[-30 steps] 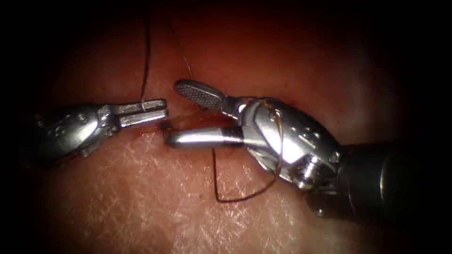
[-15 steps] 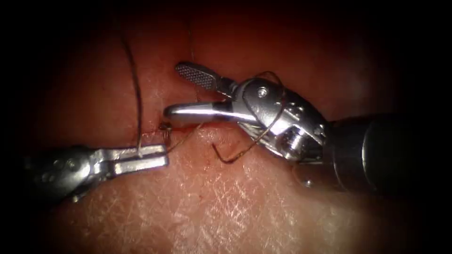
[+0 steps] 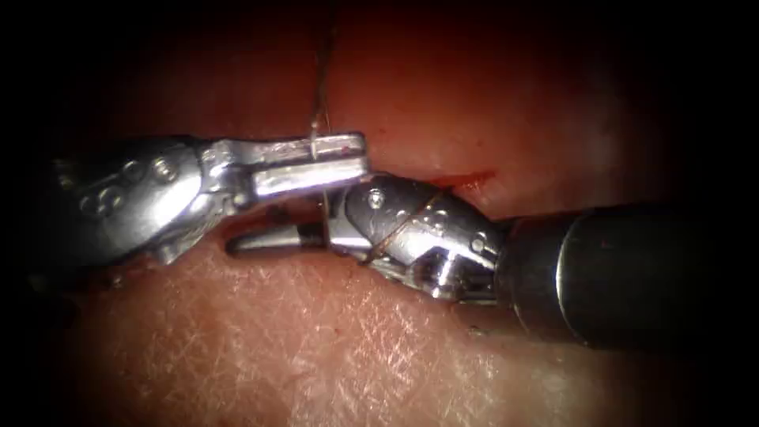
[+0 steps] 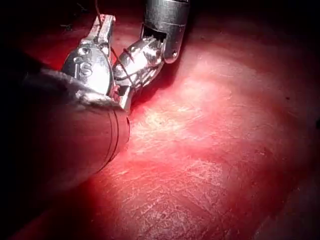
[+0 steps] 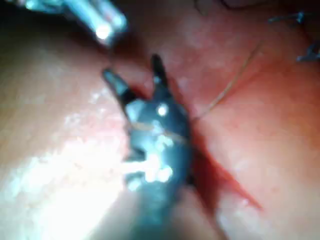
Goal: Wound Closure
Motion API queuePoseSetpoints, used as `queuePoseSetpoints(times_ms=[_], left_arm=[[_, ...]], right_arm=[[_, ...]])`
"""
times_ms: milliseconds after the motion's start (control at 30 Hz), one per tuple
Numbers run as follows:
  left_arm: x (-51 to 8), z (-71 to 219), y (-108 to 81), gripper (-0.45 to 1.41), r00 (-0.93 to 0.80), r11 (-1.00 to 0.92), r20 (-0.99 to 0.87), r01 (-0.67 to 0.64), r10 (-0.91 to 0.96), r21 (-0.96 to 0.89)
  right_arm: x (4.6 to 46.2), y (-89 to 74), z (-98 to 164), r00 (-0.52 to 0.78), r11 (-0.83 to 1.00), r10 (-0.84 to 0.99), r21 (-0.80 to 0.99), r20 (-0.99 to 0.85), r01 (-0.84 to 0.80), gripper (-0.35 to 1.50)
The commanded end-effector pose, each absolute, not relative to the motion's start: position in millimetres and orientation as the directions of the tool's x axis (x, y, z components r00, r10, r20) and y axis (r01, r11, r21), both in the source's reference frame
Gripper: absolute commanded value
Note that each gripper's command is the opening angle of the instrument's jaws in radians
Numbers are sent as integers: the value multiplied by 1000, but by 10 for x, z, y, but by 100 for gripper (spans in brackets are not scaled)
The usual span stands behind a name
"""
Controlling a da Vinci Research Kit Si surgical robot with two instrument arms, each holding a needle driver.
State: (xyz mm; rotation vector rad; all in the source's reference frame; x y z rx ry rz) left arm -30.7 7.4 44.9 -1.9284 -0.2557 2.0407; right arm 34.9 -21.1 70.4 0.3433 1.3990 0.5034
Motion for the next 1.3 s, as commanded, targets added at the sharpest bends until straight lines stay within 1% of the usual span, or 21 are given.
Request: queuePoseSetpoints(times_ms=[33, 333, 500, 567, 700, 900, 1067, 1300], left_arm=[[-313, 460, 79, -45, -34, -933, -937, -106, 348, -343], [-298, 526, 108, -45, -45, -945, -948, -108, 315, -308], [-288, 561, 101, -45, -53, -940, -942, -99, 331, -325], [-284, 570, 99, -45, -53, -938, -939, -95, 340, -334], [-280, 584, 97, -45, -55, -938, -939, -91, 340, -334], [-283, 588, 96, -45, -42, -937, -939, -99, 341, -335], [-283, 593, 98, -45, -26, -937, -941, -104, 337, -332], [-274, 599, 84, -45, -25, -940, -943, -95, 331, -327]], right_arm=[[357, -219, 706, 92, 848, 527, 517, -845, -115, 56], [353, -226, 700, 85, 862, 507, 507, -858, -30, 56], [350, -226, 700, 75, 862, 505, 507, -860, 8, 56], [349, -227, 699, 55, 862, 504, 506, -862, 26, 54], [349, -226, 698, -35, 864, 502, 500, -864, 54, 54], [349, -225, 698, -132, 843, 538, 534, -833, 68, 54], [349, -224, 699, -172, 832, 554, 551, -814, 70, 52], [340, -218, 700, -188, 829, 555, 557, -810, 46, 52]])
